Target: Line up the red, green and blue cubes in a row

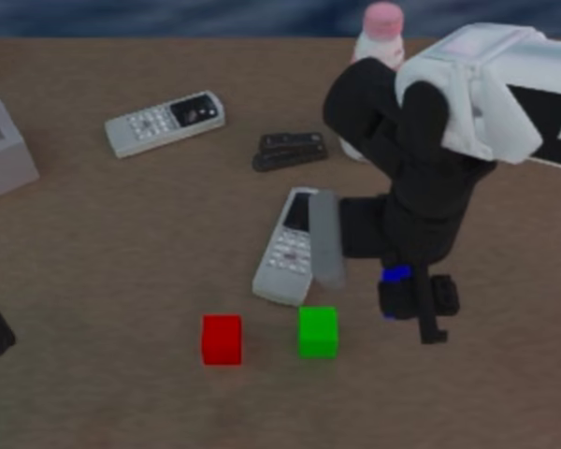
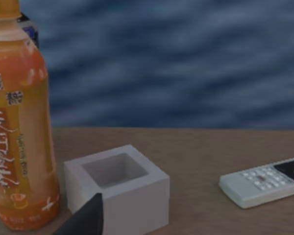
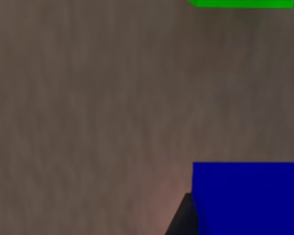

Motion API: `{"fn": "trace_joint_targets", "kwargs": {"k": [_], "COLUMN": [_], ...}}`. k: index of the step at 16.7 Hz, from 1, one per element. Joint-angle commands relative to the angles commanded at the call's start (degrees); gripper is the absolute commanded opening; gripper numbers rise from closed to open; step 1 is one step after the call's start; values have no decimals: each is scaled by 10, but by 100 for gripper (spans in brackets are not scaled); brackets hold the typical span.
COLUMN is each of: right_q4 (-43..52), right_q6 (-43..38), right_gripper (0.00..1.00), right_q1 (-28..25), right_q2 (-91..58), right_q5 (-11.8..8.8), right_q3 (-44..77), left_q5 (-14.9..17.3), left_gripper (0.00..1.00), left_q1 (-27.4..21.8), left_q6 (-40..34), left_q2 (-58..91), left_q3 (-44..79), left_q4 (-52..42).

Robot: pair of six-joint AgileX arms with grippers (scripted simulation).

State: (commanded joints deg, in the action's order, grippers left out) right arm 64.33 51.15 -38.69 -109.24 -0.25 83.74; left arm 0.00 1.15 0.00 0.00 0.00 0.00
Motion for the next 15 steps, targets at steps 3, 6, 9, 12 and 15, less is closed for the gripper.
{"fn": "trace_joint_targets", "kwargs": {"k": [3, 6, 9, 12, 15], "right_q4": [0, -24, -94, -144, -149], "right_q6": [-1, -3, -3, -1, -1], "right_gripper": [0, 0, 0, 0, 0], "right_q1": [2, 4, 3, 0, 0], "right_q2": [-3, -9, -28, -45, -48], "right_q5": [0, 0, 0, 0, 0], "right_q3": [2, -17, -60, -96, -101], "left_q5": [0, 0, 0, 0, 0], "left_gripper": [100, 100, 100, 100, 100], "left_q1": [0, 0, 0, 0, 0], "left_q6": [0, 0, 0, 0, 0], "left_q2": [0, 0, 0, 0, 0], "left_q3": [0, 0, 0, 0, 0], "left_q4": [0, 0, 0, 0, 0]}}
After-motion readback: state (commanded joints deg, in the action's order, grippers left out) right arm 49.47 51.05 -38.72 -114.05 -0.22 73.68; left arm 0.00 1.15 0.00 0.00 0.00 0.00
